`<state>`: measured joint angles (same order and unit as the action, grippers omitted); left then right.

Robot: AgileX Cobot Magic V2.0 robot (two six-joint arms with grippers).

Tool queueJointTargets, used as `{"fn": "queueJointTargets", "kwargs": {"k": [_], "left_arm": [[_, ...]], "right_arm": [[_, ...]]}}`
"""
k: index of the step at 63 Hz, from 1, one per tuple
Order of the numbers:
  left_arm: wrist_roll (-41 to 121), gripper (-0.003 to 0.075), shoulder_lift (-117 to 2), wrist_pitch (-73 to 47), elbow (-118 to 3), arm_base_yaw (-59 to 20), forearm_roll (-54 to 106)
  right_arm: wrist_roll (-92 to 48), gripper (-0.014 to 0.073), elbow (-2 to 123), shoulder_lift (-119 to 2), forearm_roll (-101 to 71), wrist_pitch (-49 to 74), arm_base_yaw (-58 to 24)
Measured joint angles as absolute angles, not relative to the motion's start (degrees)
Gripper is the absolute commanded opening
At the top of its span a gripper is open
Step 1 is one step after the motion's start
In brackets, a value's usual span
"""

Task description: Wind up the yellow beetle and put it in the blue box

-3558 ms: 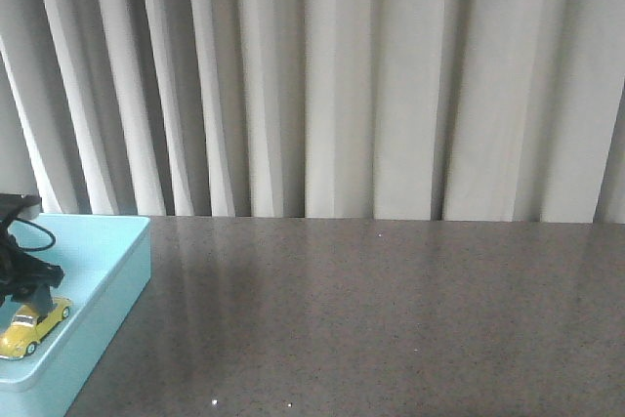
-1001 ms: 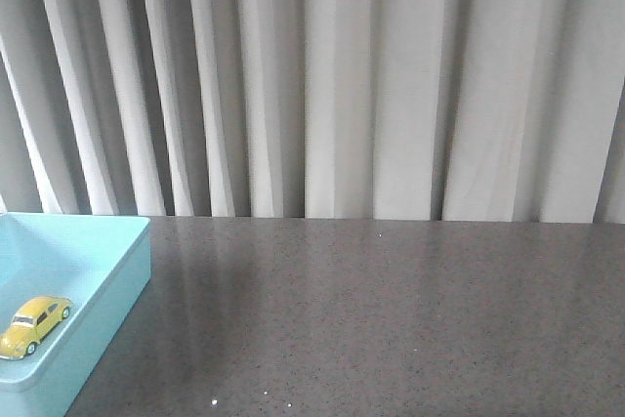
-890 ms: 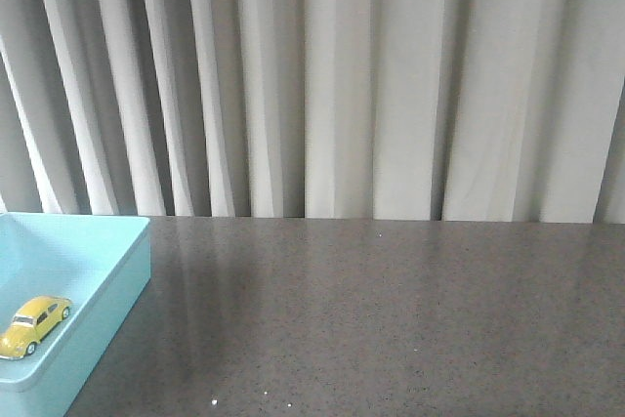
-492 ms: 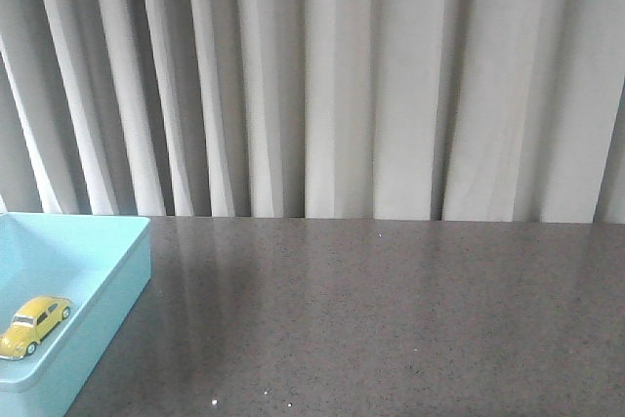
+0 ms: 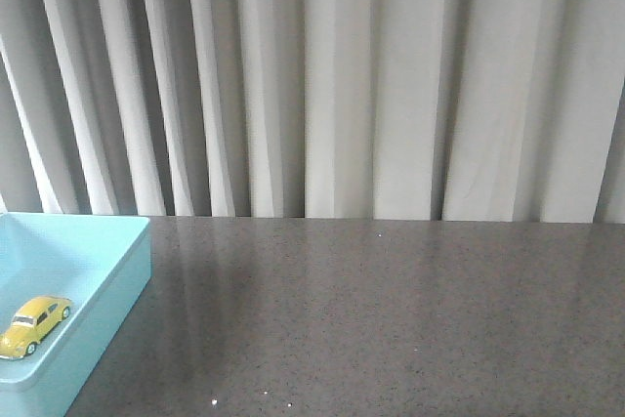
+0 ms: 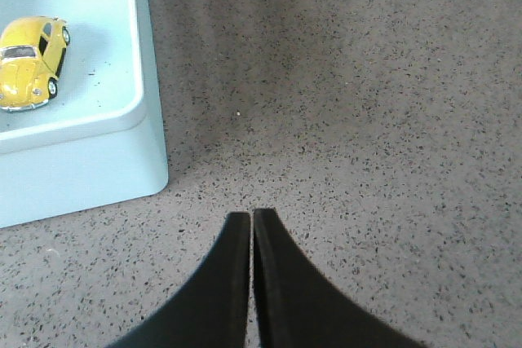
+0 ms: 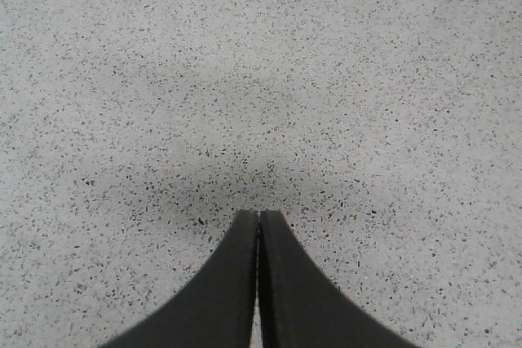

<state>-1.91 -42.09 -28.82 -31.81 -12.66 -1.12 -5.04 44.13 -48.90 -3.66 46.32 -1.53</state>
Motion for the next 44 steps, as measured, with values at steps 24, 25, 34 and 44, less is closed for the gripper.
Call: {"fn": "queueJointTargets", "kwargs": {"k": [24, 25, 34, 44], "left_arm": [[-2.0, -0.0007, -13.8, -9.5, -6.1, -9.4, -1.2], [-2.0, -0.0007, -12.8, -9.0, -5.3, -9.1, -1.0], [-2.0, -0.0007, -3.7, -6.3, 0.0, -5.9, 0.9], [-2.0, -0.0007, 0.5, -6.2, 1.4, -5.4, 1.2]], "right_arm": [[-5.0, -0.0007, 44.1, -48.9, -3.6, 46.3, -1.5], [-5.0, -0.0007, 44.1, -48.9, -3.6, 46.3, -1.5], [-5.0, -0.0007, 44.1, -48.9, -3.6, 46.3, -1.5], [-5.0, -0.0007, 44.1, -48.9, -3.6, 46.3, -1.5]]}}
